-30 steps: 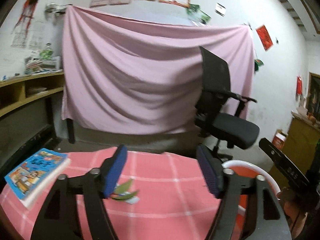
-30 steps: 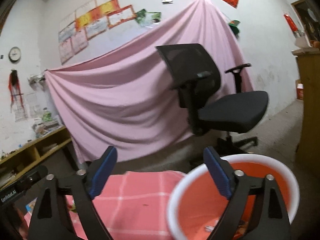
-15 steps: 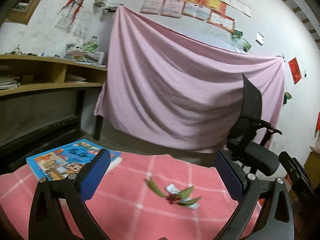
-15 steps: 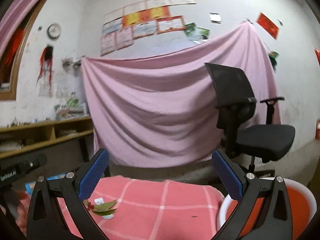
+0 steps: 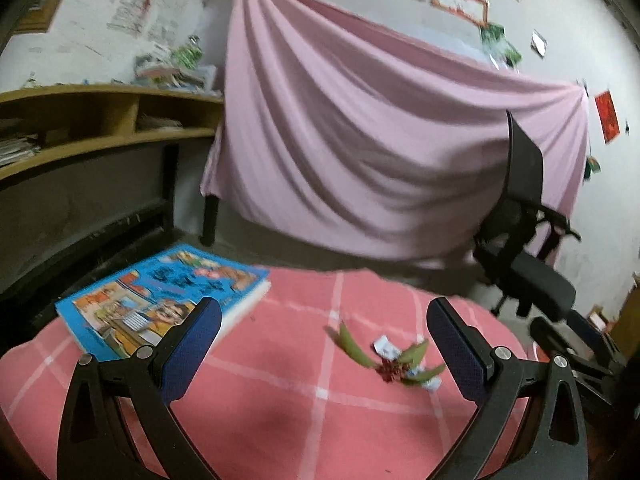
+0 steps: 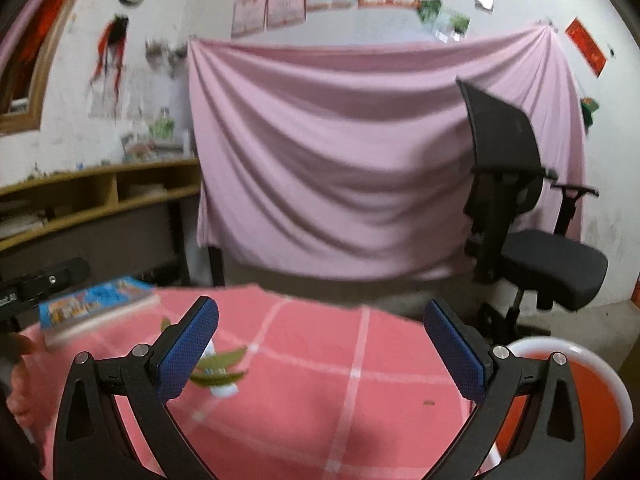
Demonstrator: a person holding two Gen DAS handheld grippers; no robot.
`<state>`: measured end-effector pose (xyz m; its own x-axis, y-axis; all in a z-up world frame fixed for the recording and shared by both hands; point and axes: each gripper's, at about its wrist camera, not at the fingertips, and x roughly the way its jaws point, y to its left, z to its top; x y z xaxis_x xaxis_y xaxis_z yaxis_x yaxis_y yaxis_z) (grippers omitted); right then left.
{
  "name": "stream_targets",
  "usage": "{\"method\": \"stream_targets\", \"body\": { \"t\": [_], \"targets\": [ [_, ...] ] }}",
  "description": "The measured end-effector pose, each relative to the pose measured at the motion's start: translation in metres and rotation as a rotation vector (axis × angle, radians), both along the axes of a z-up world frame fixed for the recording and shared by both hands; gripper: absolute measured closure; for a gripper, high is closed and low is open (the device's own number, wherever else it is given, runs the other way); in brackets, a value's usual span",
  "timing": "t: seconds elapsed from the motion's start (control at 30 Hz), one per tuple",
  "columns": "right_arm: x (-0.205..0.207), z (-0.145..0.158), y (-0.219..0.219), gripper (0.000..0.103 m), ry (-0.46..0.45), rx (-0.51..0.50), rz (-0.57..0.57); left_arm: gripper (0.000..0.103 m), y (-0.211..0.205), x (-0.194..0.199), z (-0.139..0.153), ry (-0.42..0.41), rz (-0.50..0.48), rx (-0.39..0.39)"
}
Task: Collect trash
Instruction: 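Move both open tools back toward the leaf sprig and white sachet, then grasp the berry leaf sprig with the left tool while the right tool grasps the white sachet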
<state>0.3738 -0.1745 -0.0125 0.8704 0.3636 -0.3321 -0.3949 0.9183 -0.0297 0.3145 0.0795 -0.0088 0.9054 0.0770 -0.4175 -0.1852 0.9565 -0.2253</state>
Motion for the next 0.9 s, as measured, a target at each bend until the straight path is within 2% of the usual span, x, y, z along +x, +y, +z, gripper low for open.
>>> {"method": "stream_targets", "body": {
  "t": [0.07,0.17,0.3,0.43,0.5,0.6,0.67,0.73,0.83,0.9],
  "targets": [
    [0.015,-0.009,0.002,0.000,0.109,-0.037,-0.006,0.002,-0.006,0.006,-0.004,0.031,-0.030,-0.005],
    [0.034,-0.020,0.002,0.000,0.237,-0.049,0.001,0.002,-0.018,0.013,-0.008,0.079,-0.071,0.037],
    [0.050,-0.034,-0.004,0.000,0.375,-0.038,-0.007,0.003,-0.038,0.026,-0.015,0.151,-0.122,0.112],
    [0.061,-0.049,-0.011,0.000,0.495,-0.031,-0.046,0.006,-0.048,0.042,-0.025,0.203,-0.167,0.121],
    [0.068,-0.060,-0.013,0.000,0.572,-0.061,-0.080,0.015,-0.051,0.051,-0.030,0.240,-0.189,0.113],
    [0.063,-0.059,-0.008,0.000,0.560,-0.103,-0.082,0.044,-0.059,0.068,-0.039,0.313,-0.217,0.116],
    [0.061,-0.060,-0.004,0.000,0.557,-0.136,-0.086,0.051,-0.062,0.079,-0.045,0.356,-0.226,0.115],
    [0.060,-0.060,-0.004,0.000,0.557,-0.137,-0.084,0.053,-0.063,0.085,-0.049,0.386,-0.227,0.108],
    [0.061,-0.059,-0.006,0.000,0.560,-0.132,-0.082,0.061,-0.060,0.087,-0.050,0.392,-0.225,0.098],
    [0.061,-0.060,-0.004,0.000,0.561,-0.146,-0.086,0.073,-0.059,0.089,-0.052,0.403,-0.221,0.094]
  ]
}}
